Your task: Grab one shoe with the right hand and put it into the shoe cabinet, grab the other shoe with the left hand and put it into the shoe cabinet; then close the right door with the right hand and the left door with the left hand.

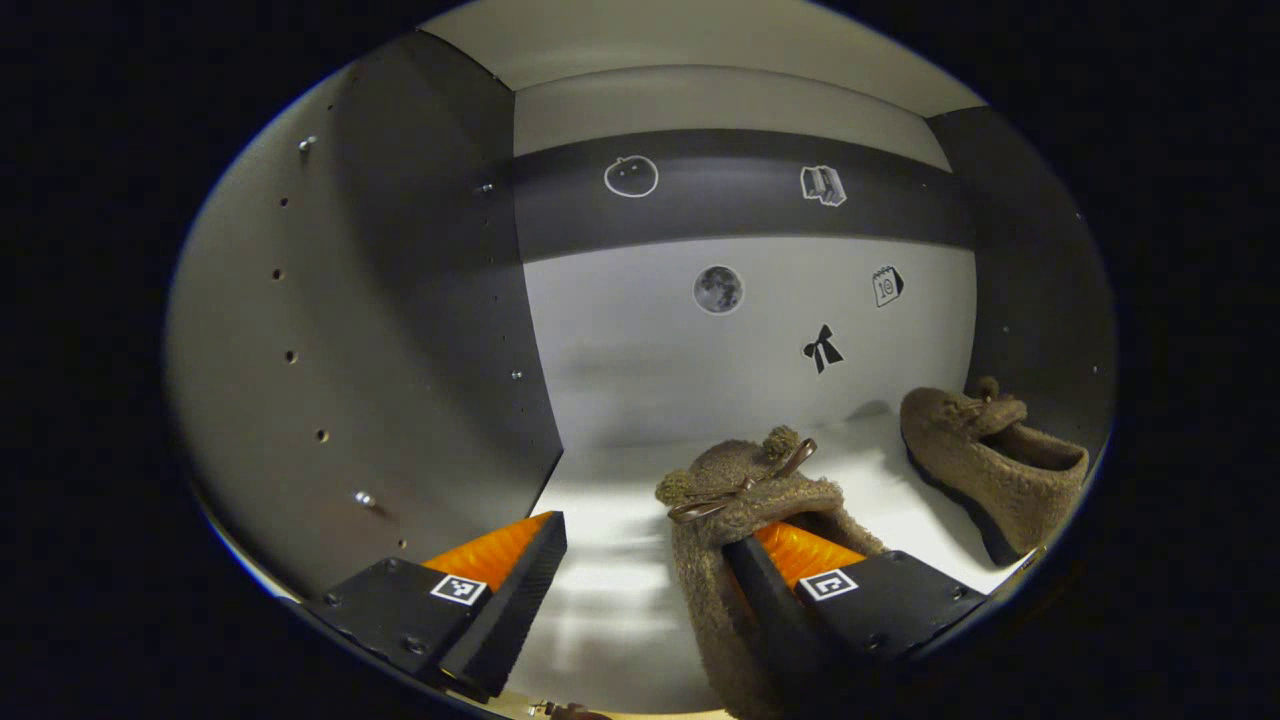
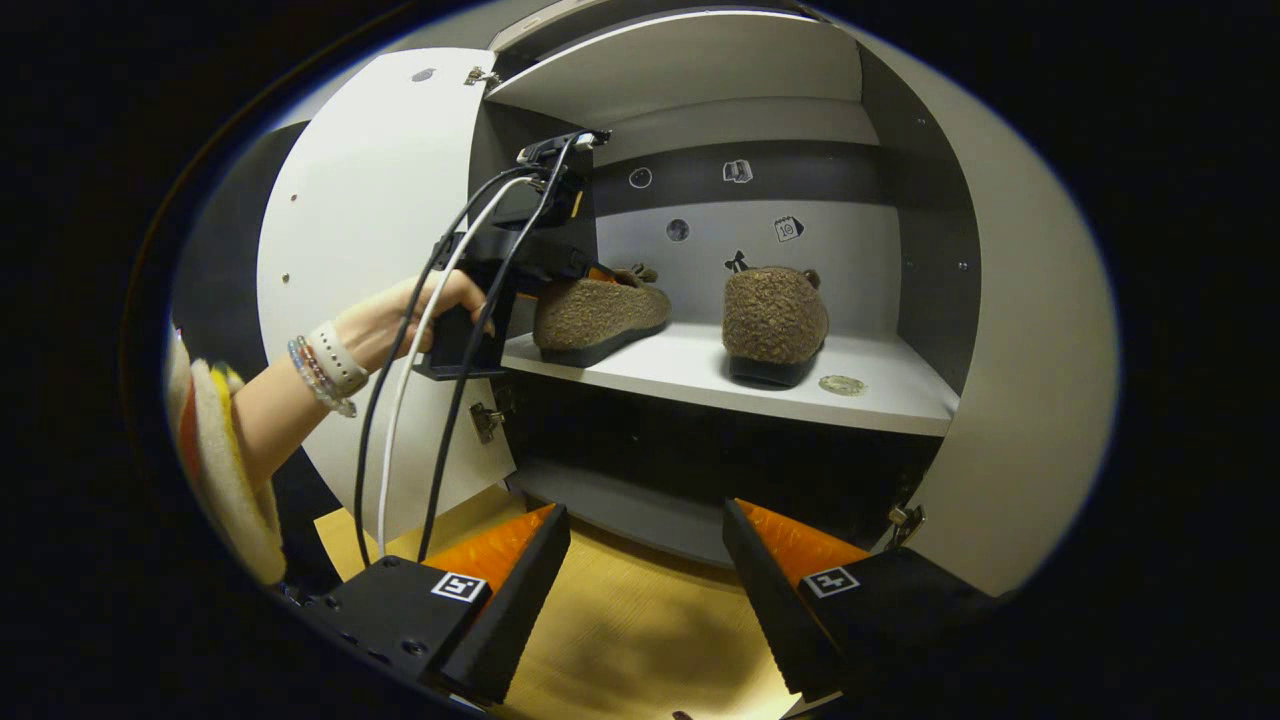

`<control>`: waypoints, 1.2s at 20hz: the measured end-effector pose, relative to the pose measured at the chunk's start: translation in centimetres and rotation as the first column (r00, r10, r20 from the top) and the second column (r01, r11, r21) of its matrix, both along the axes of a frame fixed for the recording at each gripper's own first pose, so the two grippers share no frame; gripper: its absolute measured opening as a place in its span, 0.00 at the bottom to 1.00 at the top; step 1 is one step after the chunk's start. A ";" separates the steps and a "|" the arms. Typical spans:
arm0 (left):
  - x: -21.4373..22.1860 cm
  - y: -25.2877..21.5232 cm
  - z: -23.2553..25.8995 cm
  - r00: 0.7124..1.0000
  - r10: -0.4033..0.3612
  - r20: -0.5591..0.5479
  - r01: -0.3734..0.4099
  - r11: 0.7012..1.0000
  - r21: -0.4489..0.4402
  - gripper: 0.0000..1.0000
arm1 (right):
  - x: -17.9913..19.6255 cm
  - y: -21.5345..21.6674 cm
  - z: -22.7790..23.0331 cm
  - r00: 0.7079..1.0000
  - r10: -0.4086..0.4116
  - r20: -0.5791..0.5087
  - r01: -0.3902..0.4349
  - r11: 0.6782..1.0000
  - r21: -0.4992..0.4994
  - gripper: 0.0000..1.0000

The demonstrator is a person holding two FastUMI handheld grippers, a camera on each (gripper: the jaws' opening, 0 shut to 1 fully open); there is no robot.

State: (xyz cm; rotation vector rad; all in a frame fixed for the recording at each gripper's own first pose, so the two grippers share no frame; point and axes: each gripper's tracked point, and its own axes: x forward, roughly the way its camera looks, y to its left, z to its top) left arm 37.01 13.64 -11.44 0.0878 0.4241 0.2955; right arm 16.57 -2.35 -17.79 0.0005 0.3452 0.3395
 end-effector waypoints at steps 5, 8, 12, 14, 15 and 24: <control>-0.4 -0.3 0.2 0.999 -0.016 -0.033 0.016 1.000 0.019 0.96 | -1.1 1.6 0.4 0.999 0.049 0.011 -0.049 0.999 -0.010 0.98; -1.1 0.0 1.2 1.000 -0.005 -0.027 0.006 1.000 0.027 0.96 | -2.1 2.0 0.7 0.997 0.072 0.024 -0.072 0.997 -0.026 0.98; -2.3 -0.3 1.2 1.000 0.003 -0.028 -0.004 0.999 -0.038 0.96 | -2.4 2.2 0.7 0.996 0.083 0.020 -0.083 0.996 -0.026 0.98; -2.9 -0.7 1.4 1.000 -0.001 -0.023 0.000 0.998 -0.061 0.93 | -2.3 2.5 0.8 0.996 0.091 0.019 -0.091 0.996 -0.019 0.98; -3.2 -0.9 1.6 1.000 -0.007 -0.019 0.006 0.998 -0.066 0.93 | -2.2 2.6 1.0 0.995 0.095 0.023 -0.095 0.995 -0.021 0.98; -9.2 -3.7 5.0 0.997 -0.019 0.075 0.024 0.997 -0.074 0.93 | -2.4 3.7 1.9 0.990 0.129 0.058 -0.128 0.992 -0.015 0.99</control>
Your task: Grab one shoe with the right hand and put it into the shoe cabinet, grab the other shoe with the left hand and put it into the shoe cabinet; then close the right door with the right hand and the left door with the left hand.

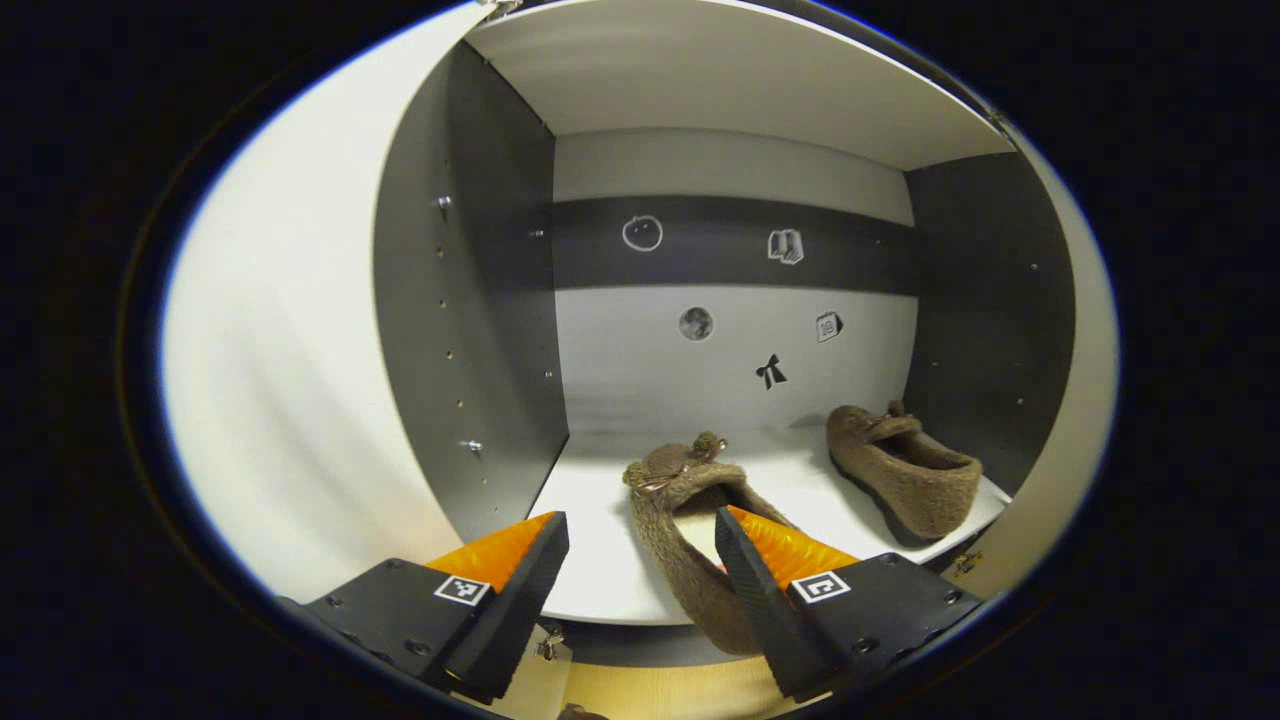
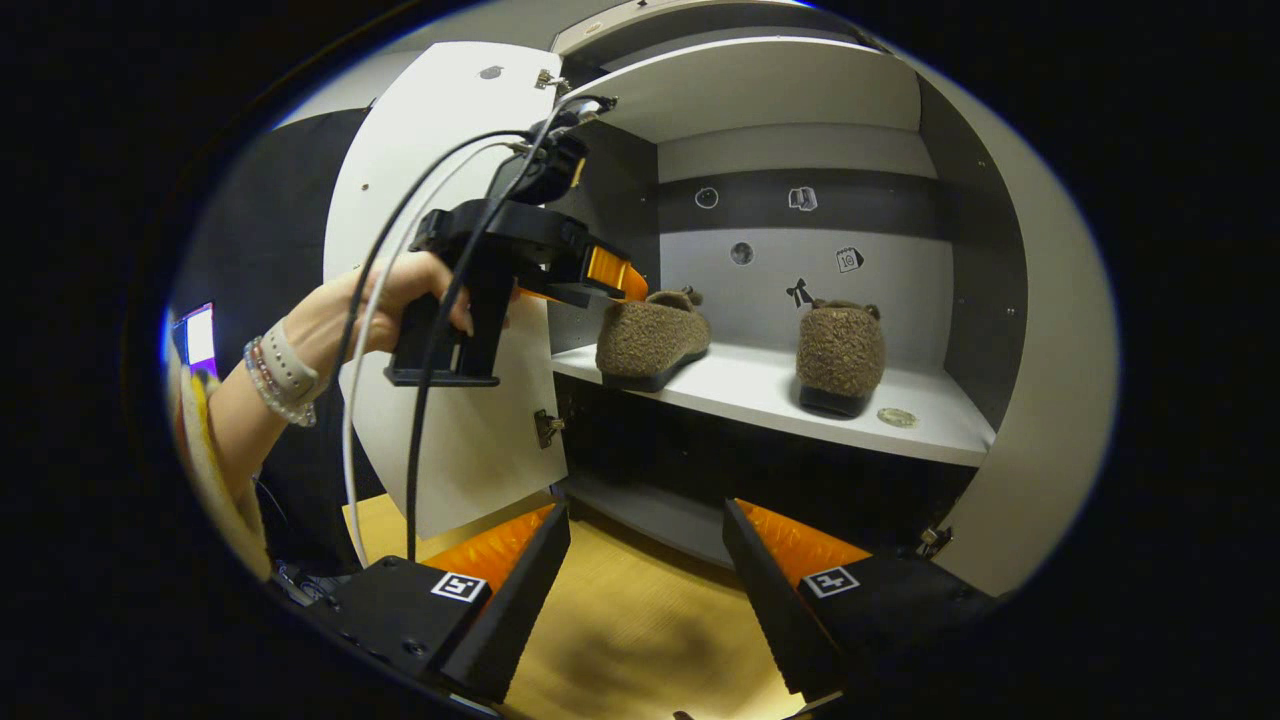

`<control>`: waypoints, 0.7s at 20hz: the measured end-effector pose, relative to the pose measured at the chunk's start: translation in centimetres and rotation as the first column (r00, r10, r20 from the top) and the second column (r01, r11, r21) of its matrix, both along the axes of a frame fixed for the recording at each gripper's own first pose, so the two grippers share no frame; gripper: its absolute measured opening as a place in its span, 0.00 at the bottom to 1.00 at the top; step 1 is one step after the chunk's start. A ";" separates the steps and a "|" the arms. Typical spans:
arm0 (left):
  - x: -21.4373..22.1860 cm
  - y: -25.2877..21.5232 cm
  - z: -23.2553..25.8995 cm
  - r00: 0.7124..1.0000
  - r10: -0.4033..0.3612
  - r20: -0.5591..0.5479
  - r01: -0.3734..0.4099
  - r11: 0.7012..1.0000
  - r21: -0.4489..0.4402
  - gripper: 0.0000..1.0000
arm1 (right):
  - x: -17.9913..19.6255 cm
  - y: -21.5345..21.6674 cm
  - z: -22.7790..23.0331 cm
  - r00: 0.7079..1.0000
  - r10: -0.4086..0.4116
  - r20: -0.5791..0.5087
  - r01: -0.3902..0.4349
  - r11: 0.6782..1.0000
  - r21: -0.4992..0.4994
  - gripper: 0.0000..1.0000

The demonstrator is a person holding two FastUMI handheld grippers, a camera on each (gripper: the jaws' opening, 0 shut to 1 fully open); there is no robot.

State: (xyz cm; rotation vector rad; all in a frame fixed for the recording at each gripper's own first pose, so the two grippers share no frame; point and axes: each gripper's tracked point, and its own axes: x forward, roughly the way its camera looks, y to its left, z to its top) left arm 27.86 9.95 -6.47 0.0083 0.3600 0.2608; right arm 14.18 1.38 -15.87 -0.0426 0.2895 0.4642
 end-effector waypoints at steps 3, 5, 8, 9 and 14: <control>-3.4 -2.2 0.8 0.999 -0.033 0.027 0.033 0.999 0.008 0.93 | -0.7 -0.3 0.6 0.999 -0.029 0.015 0.029 1.000 -0.013 0.99; -6.2 -3.9 1.3 0.997 -0.061 0.045 0.061 0.998 -0.005 0.93 | -1.5 -0.3 1.9 0.997 -0.059 0.046 0.059 0.998 -0.010 0.99; -10.9 -6.3 3.4 0.990 -0.112 0.085 0.113 0.994 -0.005 0.94 | -3.7 -0.4 4.1 0.991 -0.108 0.085 0.109 0.994 -0.011 0.99; -12.8 -7.1 4.3 0.985 -0.135 0.103 0.136 0.991 0.001 0.94 | -4.4 -0.4 5.0 0.986 -0.126 0.108 0.127 0.992 -0.003 0.99; -22.2 -7.5 7.9 0.972 -0.181 0.152 0.174 0.983 0.057 0.93 | -9.4 -2.1 10.6 0.948 -0.244 0.206 0.238 0.970 0.055 0.98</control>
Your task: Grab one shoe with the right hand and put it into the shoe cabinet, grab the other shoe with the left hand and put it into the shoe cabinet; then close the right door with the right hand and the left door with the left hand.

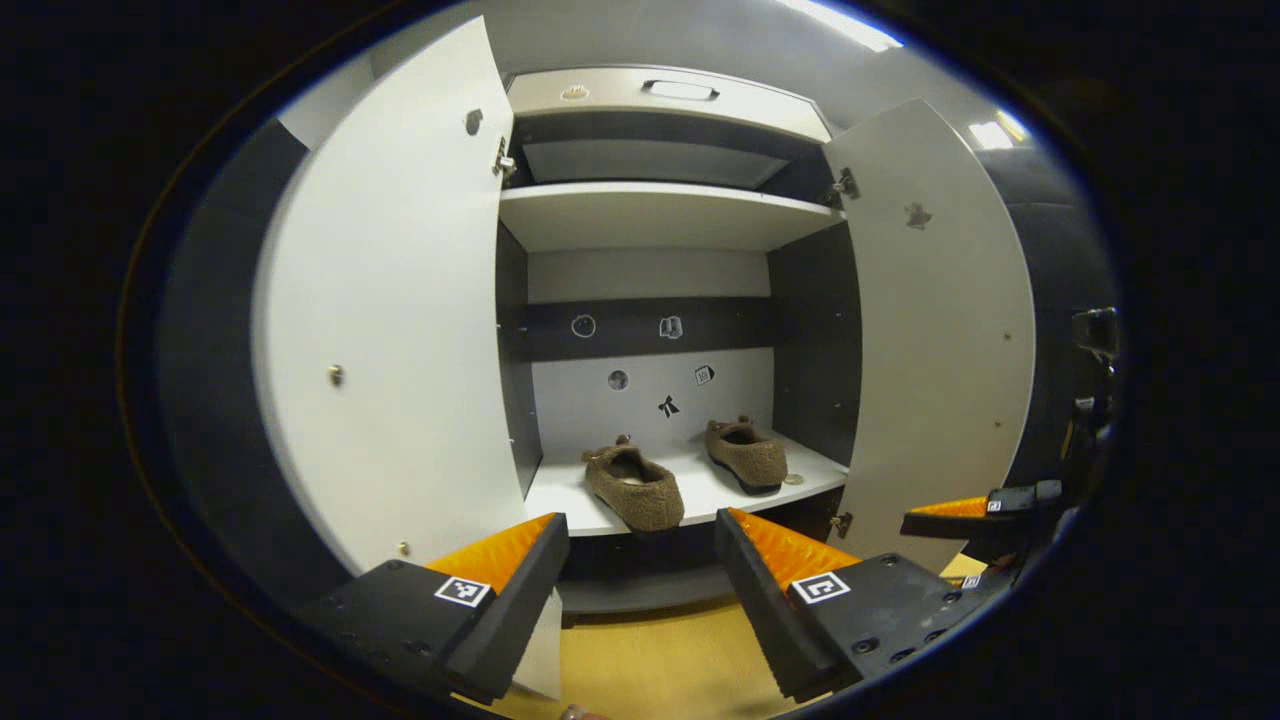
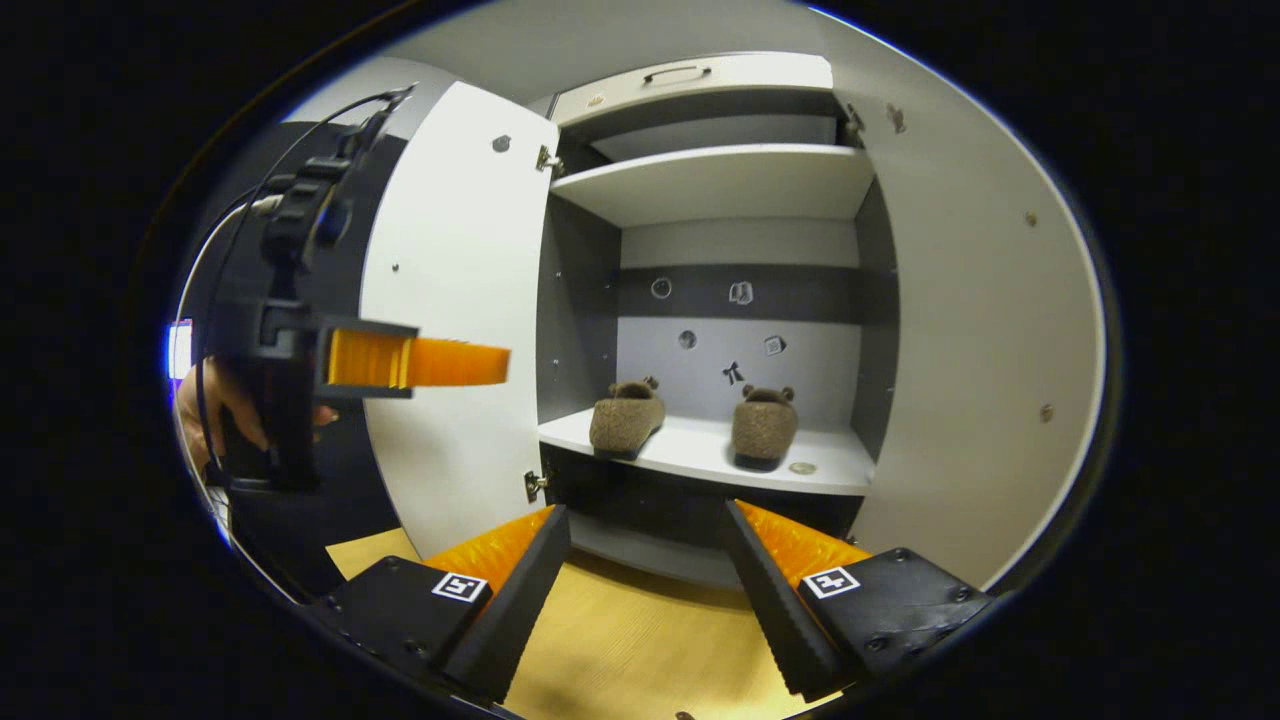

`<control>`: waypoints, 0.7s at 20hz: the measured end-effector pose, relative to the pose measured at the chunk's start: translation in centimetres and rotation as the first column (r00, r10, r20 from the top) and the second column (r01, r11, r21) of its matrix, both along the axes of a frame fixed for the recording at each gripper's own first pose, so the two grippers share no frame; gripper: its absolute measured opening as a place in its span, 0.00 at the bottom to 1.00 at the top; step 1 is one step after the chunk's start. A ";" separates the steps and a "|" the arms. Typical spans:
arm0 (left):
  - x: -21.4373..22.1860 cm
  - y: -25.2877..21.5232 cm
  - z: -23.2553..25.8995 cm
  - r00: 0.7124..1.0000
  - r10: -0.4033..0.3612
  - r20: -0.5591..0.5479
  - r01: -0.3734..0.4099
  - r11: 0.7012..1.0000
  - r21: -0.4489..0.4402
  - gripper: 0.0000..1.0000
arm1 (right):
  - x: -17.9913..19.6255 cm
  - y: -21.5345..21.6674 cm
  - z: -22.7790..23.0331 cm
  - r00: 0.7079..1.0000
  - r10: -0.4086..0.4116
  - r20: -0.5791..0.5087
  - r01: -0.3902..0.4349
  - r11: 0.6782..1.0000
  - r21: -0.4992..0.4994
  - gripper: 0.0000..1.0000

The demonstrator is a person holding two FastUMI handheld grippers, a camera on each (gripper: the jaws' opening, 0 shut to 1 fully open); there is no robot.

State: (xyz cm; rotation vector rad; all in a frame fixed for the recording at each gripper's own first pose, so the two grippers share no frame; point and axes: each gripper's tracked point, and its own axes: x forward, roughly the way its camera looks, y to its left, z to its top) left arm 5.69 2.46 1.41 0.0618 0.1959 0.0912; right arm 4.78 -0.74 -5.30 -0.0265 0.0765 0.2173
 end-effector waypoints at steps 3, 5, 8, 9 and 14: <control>-4.6 2.2 1.1 0.999 0.036 0.013 -0.036 0.999 0.003 0.94 | -3.2 -2.6 2.6 0.995 -0.088 0.043 0.087 0.996 0.007 0.98; -7.6 4.4 1.8 0.996 0.086 0.018 -0.086 0.996 0.024 0.94 | -5.4 -4.8 3.8 0.987 -0.150 0.064 0.150 0.989 0.000 0.98; -9.6 8.8 2.9 0.982 0.186 0.032 -0.188 0.980 0.068 0.93 | -8.4 -8.0 4.6 0.968 -0.236 0.081 0.238 0.971 -0.020 0.98; -9.9 10.1 3.0 0.976 0.217 0.032 -0.219 0.973 0.077 0.93 | -9.1 -8.9 4.7 0.962 -0.261 0.085 0.264 0.964 -0.027 0.98; -10.3 15.7 3.3 0.939 0.340 0.053 -0.344 0.935 0.085 0.94 | -11.2 -13.5 6.4 0.924 -0.365 0.111 0.372 0.927 -0.045 0.98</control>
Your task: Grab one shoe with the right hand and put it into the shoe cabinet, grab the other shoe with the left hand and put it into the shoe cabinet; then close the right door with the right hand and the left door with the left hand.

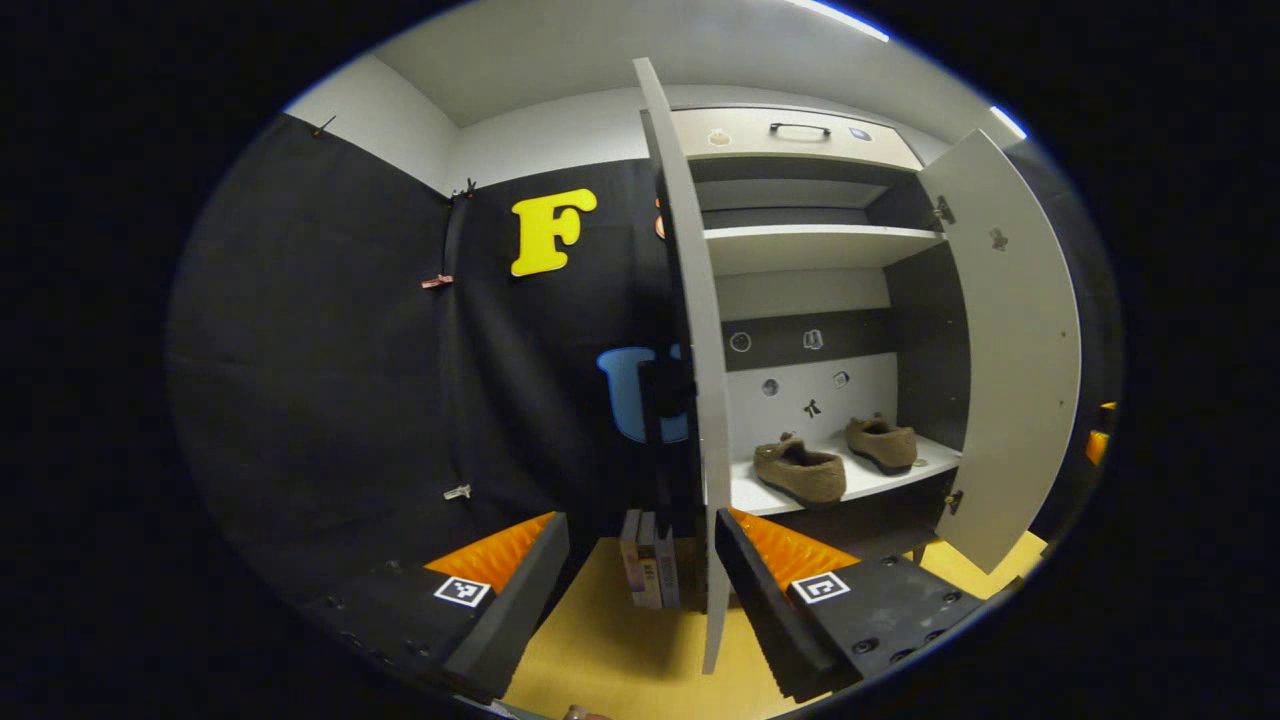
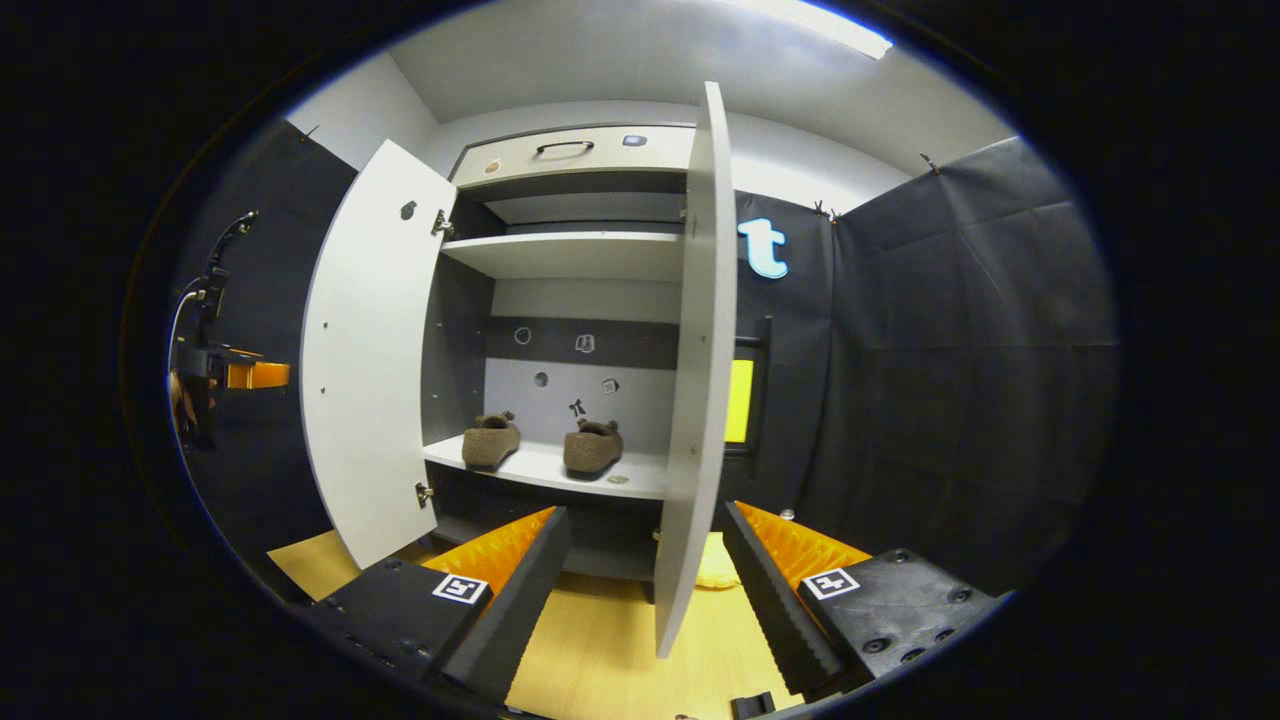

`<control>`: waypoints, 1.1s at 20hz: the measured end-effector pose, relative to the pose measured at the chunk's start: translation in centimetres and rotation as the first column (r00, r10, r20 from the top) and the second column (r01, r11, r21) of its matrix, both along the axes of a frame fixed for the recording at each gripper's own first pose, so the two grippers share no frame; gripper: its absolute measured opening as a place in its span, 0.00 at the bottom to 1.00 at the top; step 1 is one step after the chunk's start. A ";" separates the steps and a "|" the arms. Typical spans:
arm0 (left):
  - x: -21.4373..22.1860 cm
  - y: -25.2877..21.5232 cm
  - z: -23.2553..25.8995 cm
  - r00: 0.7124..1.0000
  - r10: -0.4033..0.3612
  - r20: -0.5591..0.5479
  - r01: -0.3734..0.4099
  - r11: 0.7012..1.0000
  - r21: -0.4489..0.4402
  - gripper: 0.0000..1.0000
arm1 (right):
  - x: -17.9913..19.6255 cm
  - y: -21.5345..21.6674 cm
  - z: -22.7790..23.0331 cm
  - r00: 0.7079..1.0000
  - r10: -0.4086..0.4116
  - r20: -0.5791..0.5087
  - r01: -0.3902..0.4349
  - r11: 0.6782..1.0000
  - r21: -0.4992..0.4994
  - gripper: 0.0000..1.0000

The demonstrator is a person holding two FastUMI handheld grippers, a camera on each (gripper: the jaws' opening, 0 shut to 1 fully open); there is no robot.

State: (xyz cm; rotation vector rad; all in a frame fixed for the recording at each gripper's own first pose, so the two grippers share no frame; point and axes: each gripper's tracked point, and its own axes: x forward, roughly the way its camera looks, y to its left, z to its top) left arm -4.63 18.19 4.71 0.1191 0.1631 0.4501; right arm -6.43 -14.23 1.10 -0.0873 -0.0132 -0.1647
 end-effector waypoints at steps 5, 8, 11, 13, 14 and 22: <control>1.7 3.6 -0.7 0.996 0.087 0.004 -0.087 0.996 -0.004 0.93 | 0.5 -3.8 1.4 0.997 -0.075 0.022 0.075 0.997 0.004 0.98; 2.8 3.5 -1.0 0.997 0.082 0.007 -0.082 0.997 0.001 0.94 | 1.1 -6.2 1.8 0.990 -0.135 0.034 0.135 0.991 -0.007 0.98; 3.1 3.5 -1.0 0.996 0.087 0.015 -0.088 0.996 0.015 0.92 | 1.3 -8.6 1.5 0.981 -0.192 0.024 0.192 0.981 -0.007 0.98; 3.8 2.1 -1.4 0.998 0.059 0.020 -0.059 0.998 -0.004 0.93 | 1.9 -9.7 1.6 0.975 -0.220 0.025 0.221 0.975 -0.007 0.98; 3.8 1.8 -1.4 0.998 0.058 0.024 -0.058 0.998 -0.009 0.92 | 2.2 -10.2 1.7 0.973 -0.229 0.025 0.229 0.973 -0.009 0.98; 4.1 0.5 -1.3 0.998 0.055 0.006 -0.056 0.998 0.012 0.89 | 3.7 -12.9 1.2 0.962 -0.271 0.013 0.271 0.962 0.001 0.98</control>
